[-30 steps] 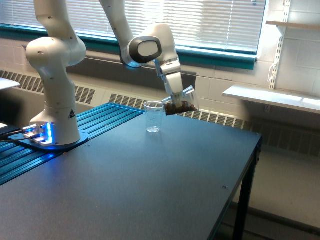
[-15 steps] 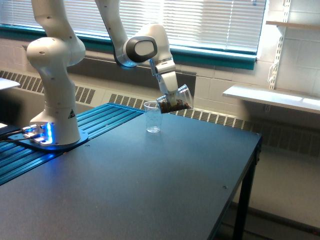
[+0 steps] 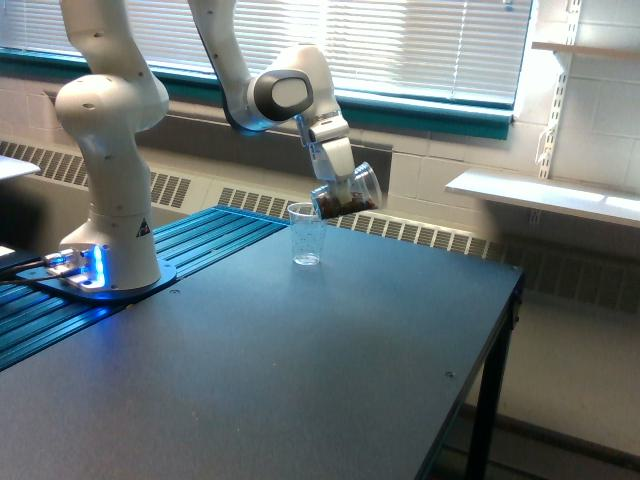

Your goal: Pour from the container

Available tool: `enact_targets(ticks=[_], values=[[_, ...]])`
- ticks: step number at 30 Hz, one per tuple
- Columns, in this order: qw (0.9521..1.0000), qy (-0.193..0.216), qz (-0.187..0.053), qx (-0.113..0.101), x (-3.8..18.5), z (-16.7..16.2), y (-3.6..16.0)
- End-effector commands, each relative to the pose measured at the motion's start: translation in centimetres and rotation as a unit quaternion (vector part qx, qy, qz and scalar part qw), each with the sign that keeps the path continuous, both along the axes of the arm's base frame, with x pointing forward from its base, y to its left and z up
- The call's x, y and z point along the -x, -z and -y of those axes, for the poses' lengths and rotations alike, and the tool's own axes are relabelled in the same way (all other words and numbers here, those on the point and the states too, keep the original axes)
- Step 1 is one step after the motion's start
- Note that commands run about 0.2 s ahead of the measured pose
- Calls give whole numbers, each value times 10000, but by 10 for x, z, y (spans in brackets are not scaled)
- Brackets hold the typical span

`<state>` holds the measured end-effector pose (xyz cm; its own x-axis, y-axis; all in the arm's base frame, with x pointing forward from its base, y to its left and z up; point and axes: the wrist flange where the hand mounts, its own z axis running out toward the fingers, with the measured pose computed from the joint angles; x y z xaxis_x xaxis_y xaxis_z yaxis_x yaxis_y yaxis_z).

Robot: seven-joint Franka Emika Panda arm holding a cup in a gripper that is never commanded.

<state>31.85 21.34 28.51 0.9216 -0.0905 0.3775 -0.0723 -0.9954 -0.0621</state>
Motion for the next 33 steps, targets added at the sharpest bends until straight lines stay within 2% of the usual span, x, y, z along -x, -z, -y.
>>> enact_targets(ticks=[1, 13, 33], values=[[10000, -64, 43, 11, 19, -14, -1], [9998, -163, 51, 49, 51, -30, 0], [9997, -217, -48, 106, 90, -28, -1]])
